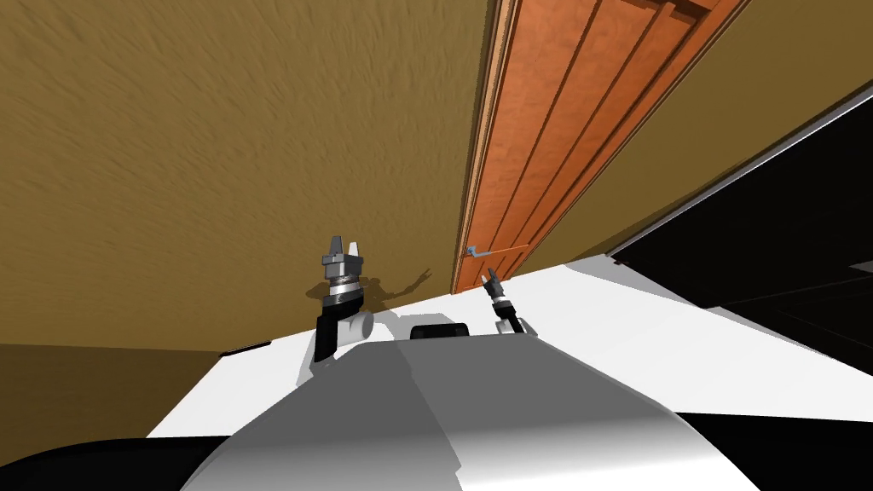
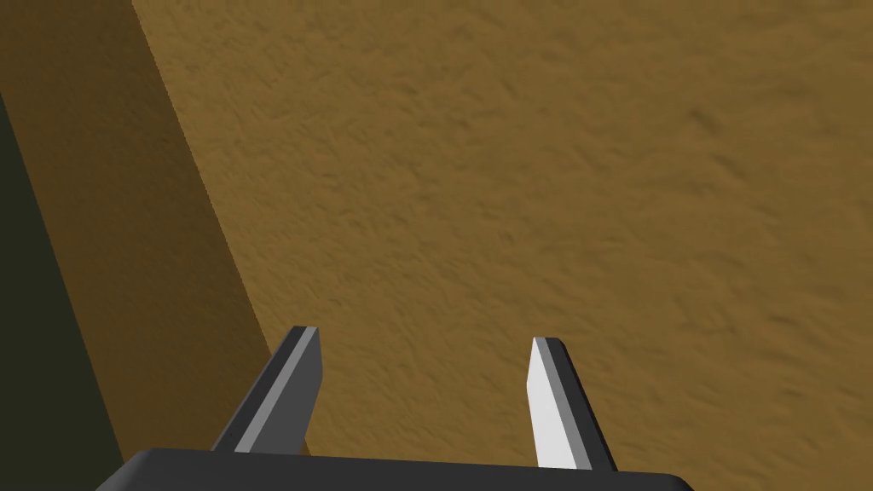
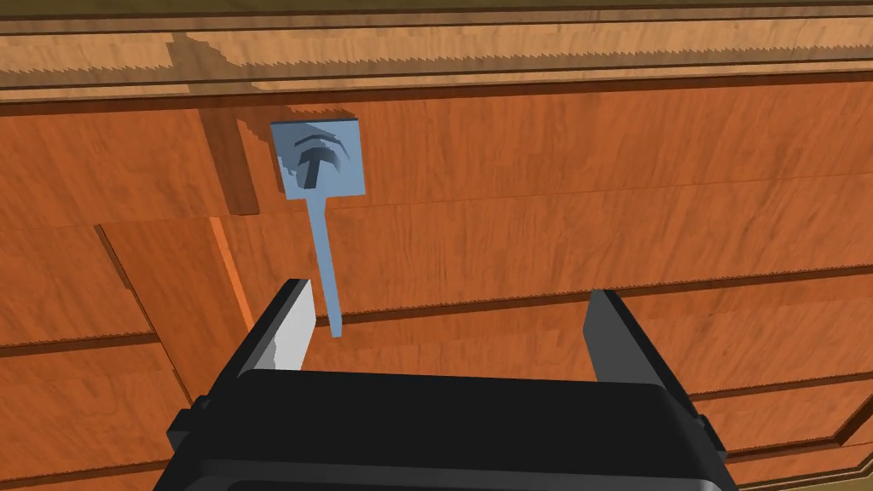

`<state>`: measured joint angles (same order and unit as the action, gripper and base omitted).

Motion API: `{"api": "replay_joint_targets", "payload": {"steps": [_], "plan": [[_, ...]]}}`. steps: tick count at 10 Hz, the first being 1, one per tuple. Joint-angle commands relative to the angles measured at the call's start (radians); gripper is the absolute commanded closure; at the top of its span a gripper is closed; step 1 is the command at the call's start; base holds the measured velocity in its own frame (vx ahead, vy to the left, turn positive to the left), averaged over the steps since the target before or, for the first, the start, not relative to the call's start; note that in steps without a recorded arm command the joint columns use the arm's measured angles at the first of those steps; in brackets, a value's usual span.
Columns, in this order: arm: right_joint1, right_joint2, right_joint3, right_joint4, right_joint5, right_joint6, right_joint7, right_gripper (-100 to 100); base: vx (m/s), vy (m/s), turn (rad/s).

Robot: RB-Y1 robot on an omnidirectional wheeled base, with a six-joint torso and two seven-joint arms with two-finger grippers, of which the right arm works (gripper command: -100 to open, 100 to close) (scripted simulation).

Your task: Pull the door open

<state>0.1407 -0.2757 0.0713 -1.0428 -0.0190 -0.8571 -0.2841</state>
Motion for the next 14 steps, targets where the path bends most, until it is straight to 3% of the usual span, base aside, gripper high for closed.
{"api": "replay_joint_targets", "payload": {"steps": [1,8,13,14], "plan": [[-0.018,-0.012,0.002,0.050,-0.001,-0.010,-0.007,-100,0.039,-0.075,0.118],[-0.065,-0.044,0.012,0.222,0.000,-0.039,-0.025,-100,0.041,-0.075,0.095],[-0.089,-0.060,0.017,0.303,0.000,-0.054,-0.034,-100,0.037,-0.058,0.065],[-0.086,-0.058,0.016,0.292,0.000,-0.051,-0.033,-100,0.012,-0.025,0.015]]}}
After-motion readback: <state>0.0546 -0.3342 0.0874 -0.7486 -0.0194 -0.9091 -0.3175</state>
